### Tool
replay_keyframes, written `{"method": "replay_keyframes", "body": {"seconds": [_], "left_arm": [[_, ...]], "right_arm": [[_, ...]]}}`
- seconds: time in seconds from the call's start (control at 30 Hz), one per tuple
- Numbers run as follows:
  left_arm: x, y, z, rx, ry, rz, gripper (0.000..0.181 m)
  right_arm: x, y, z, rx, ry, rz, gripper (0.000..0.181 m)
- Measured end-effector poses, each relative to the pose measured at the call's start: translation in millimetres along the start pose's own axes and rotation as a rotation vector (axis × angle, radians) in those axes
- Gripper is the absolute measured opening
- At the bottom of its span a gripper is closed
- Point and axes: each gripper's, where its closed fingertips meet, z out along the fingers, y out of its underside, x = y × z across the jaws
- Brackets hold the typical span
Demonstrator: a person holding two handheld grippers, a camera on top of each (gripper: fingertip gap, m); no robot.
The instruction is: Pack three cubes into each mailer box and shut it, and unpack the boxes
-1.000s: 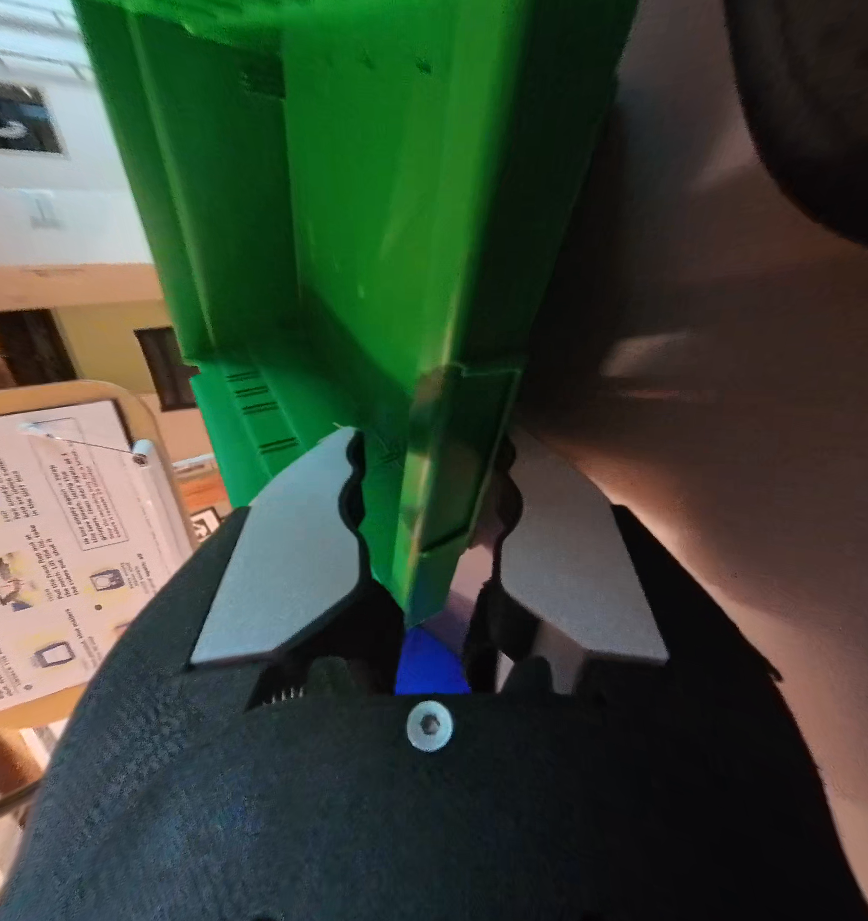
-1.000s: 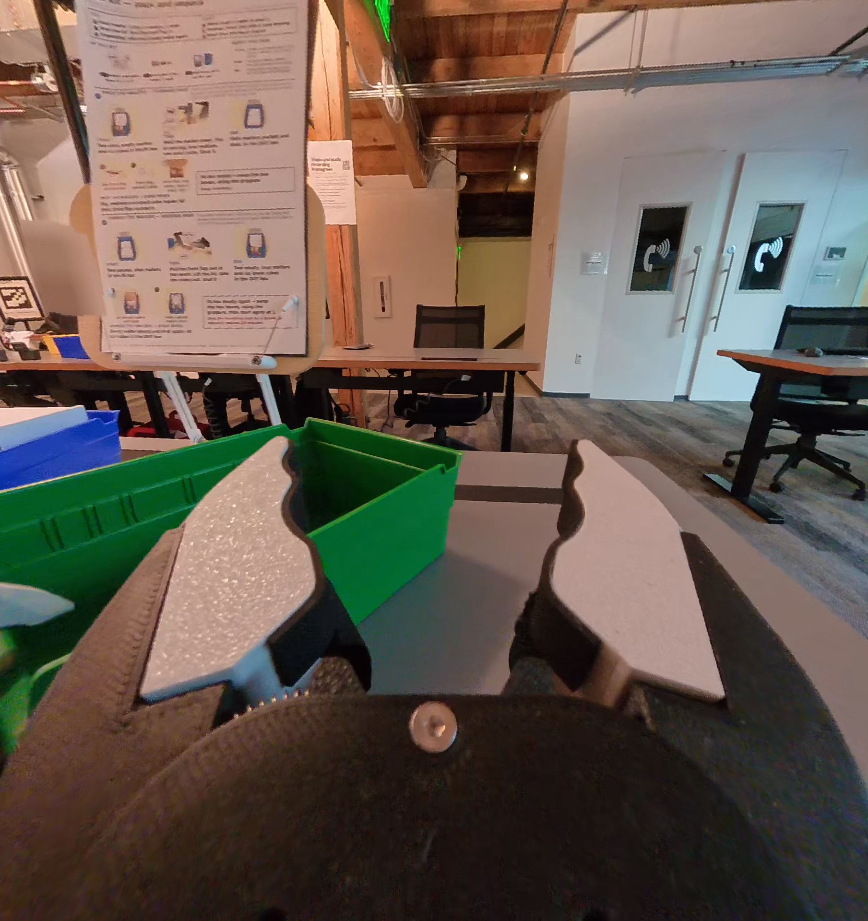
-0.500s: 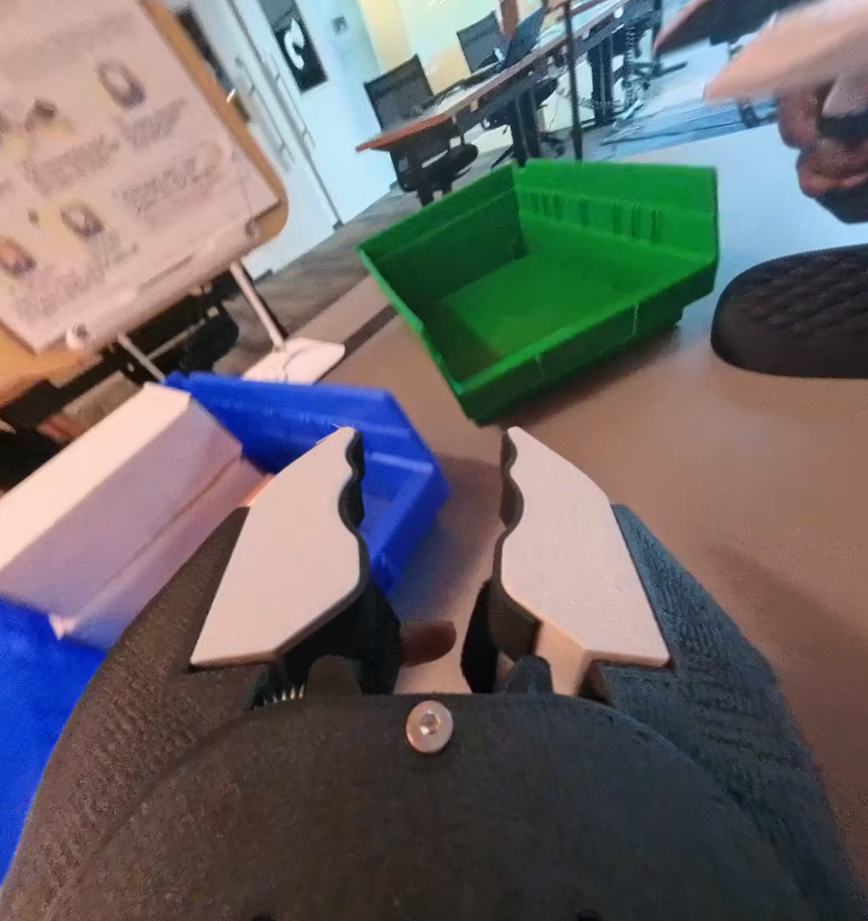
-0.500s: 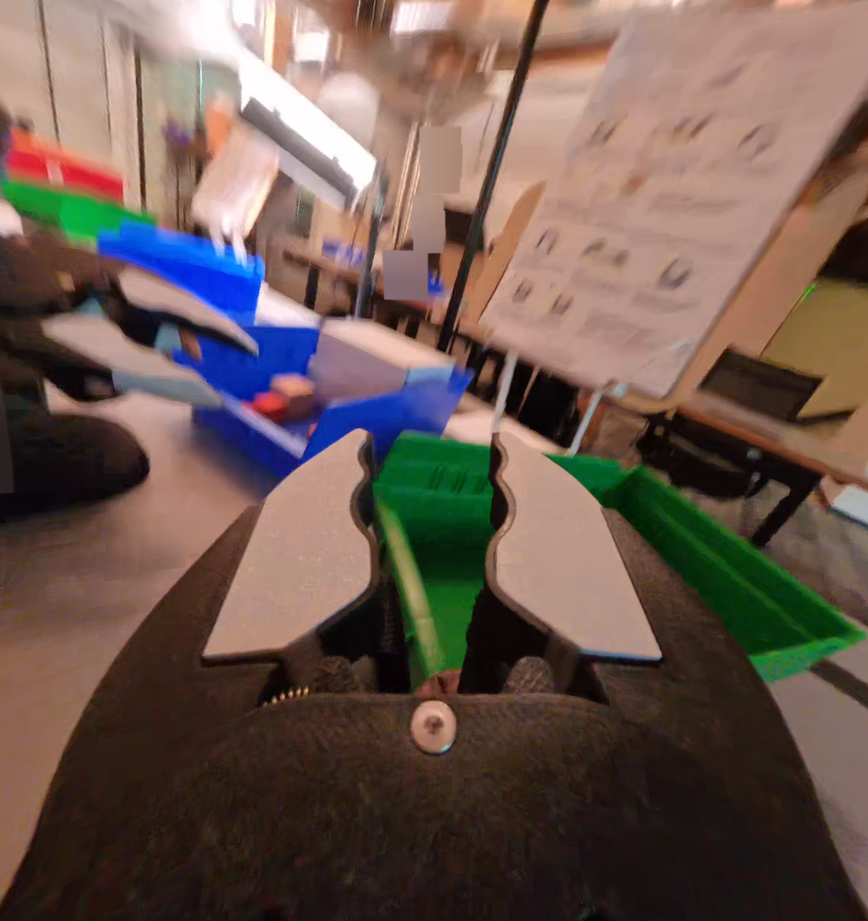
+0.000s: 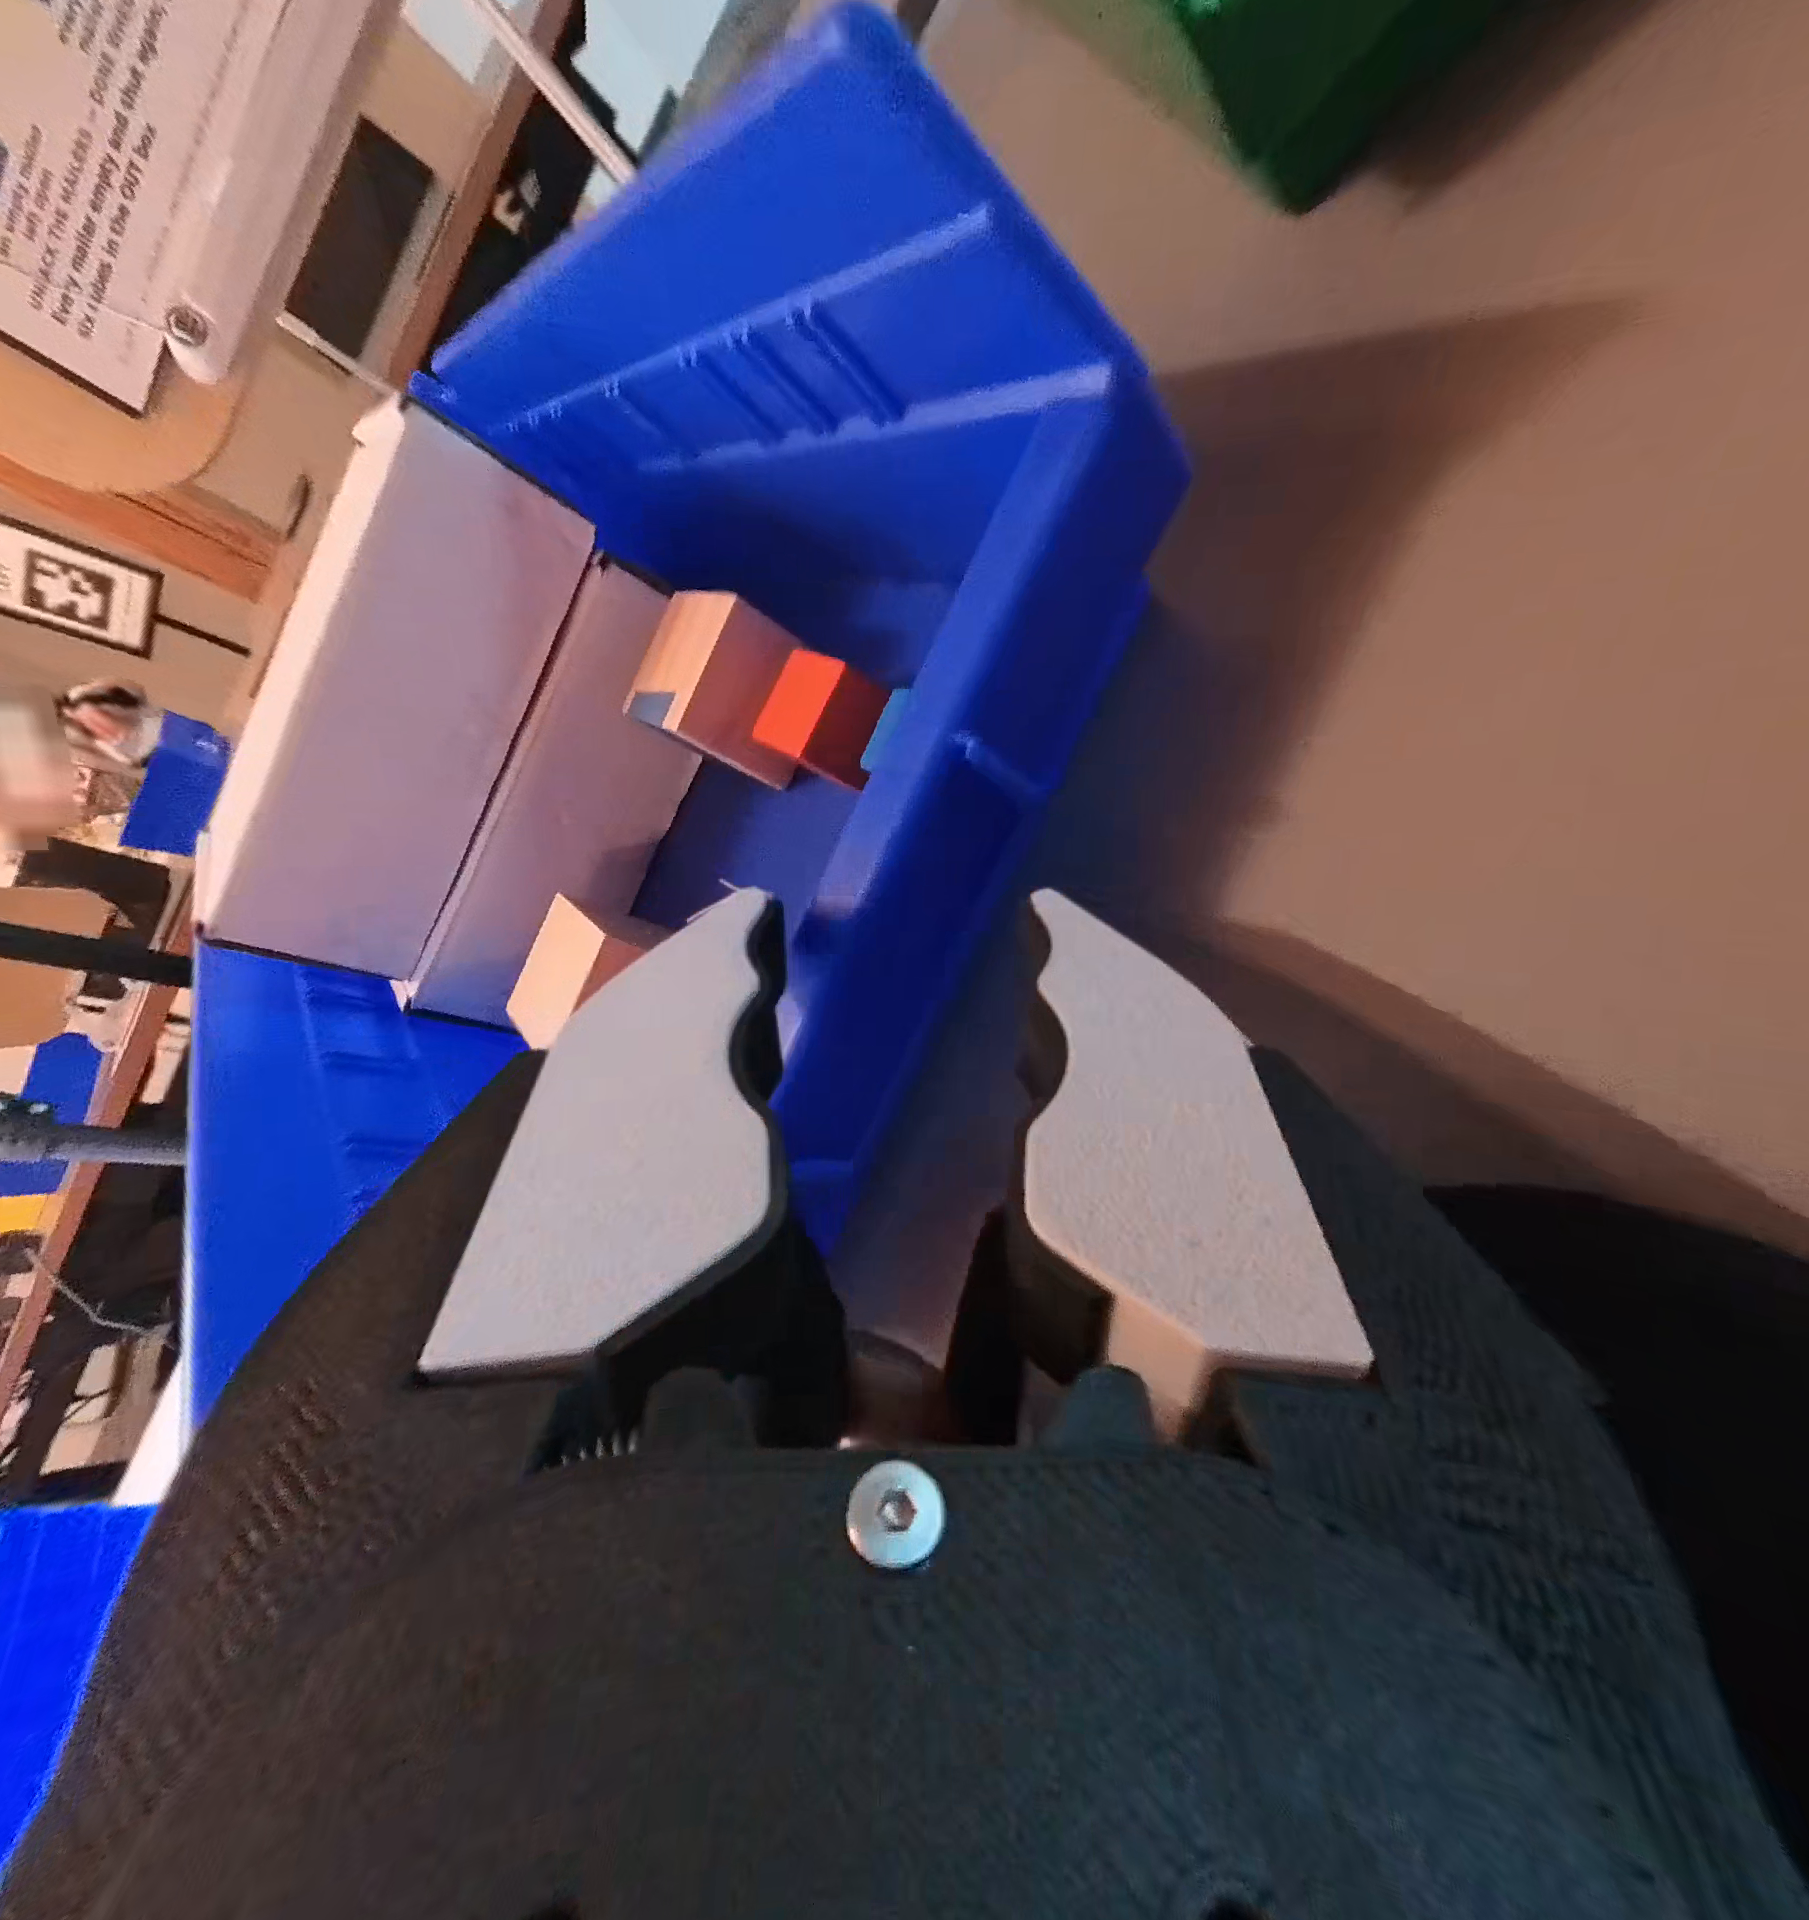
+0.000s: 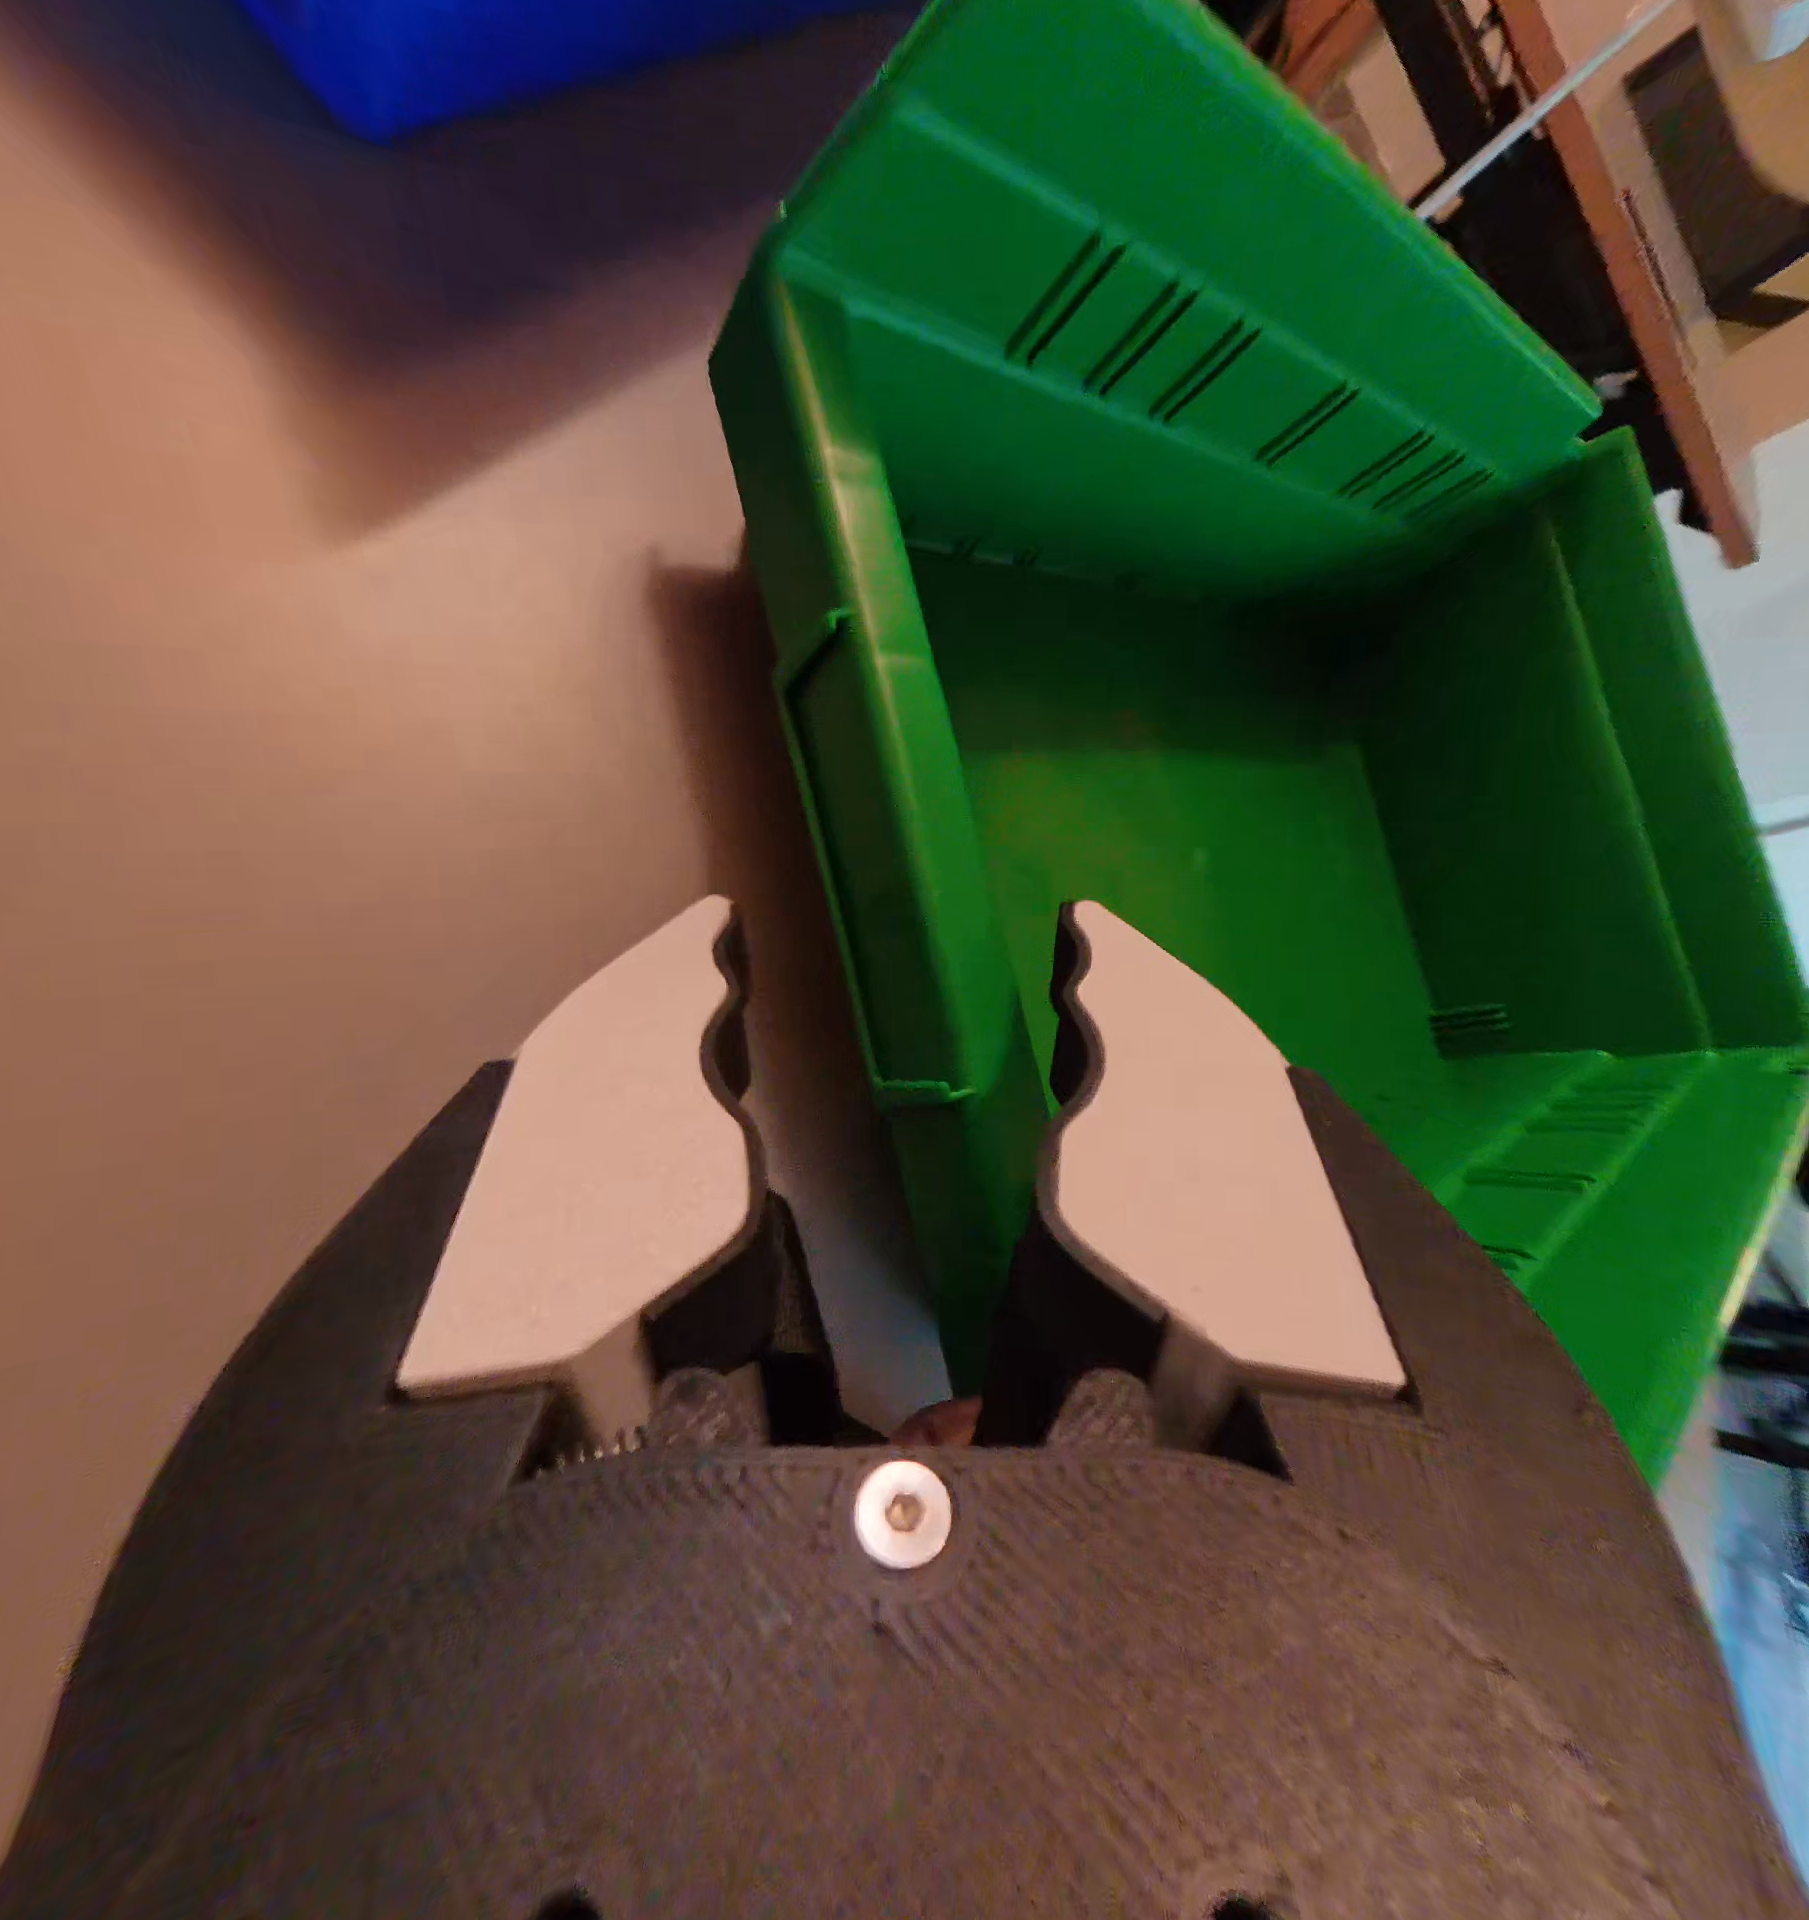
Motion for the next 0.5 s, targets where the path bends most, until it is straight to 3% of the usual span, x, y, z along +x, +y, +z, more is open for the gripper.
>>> {"method": "replay_keyframes", "body": {"seconds": [0.17, 0.5], "left_arm": [[-10, 17, 2, -0.049, -0.033, 0.054, 0.040], [-32, 52, -11, -0.130, -0.060, 0.052, 0.041]], "right_arm": [[12, 19, 4, -0.108, 0.095, -0.090, 0.037], [23, 41, -5, -0.182, 0.066, -0.087, 0.037]]}}
